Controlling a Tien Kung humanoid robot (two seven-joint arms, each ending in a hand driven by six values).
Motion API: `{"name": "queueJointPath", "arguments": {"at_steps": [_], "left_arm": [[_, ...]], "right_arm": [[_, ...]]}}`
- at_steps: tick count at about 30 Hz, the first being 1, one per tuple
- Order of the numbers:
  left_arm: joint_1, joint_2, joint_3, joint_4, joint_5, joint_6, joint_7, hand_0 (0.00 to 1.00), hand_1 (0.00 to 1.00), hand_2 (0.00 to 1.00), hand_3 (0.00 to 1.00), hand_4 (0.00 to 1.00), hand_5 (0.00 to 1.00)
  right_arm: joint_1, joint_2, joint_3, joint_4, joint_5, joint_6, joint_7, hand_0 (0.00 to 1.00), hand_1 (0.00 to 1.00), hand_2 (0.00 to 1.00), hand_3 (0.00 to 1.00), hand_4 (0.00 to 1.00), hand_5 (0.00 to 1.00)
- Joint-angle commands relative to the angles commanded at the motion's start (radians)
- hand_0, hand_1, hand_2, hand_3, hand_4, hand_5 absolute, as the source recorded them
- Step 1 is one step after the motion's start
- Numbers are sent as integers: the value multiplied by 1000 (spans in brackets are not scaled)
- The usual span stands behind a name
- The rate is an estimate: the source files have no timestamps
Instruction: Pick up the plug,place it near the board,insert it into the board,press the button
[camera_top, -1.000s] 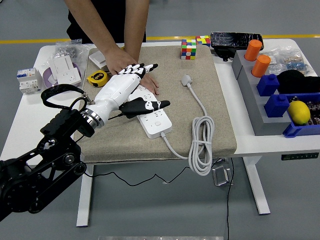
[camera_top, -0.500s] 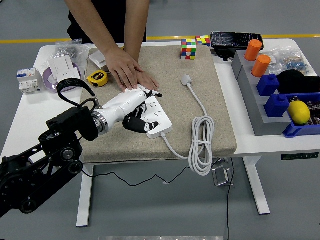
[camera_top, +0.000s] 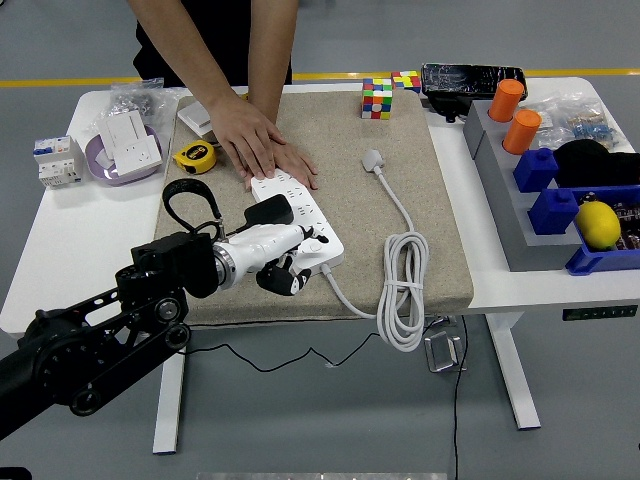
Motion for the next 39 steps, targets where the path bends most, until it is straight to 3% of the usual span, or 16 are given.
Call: {"name": "queueJointPath", "arguments": {"at_steps": [5,12,19,39], "left_arm": [[-10,-26,9,71,32,19,-14,122,71,165,938,454,134],[-6,-37,25,100,52,25,-20,122,71,165,938,453,135],[-5,-35,26,112,64,31,-25,122,71,165,938,449,129],[-23,-26,74,130,85,-7,-35,121,70,166,919,447,132]], "right_arm": [[-1,0,-5,0,-2,0,-1,887,832,792,786,998,986],[-3,-3,-10,0,0,0,0,887,832,792,787,998,986],[-5,-4,-10,0,0,-1,0,888,832,792,786,998,986],[-1,-3,-5,0,-1,-1,0,888,832,792,786,998,986]]}}
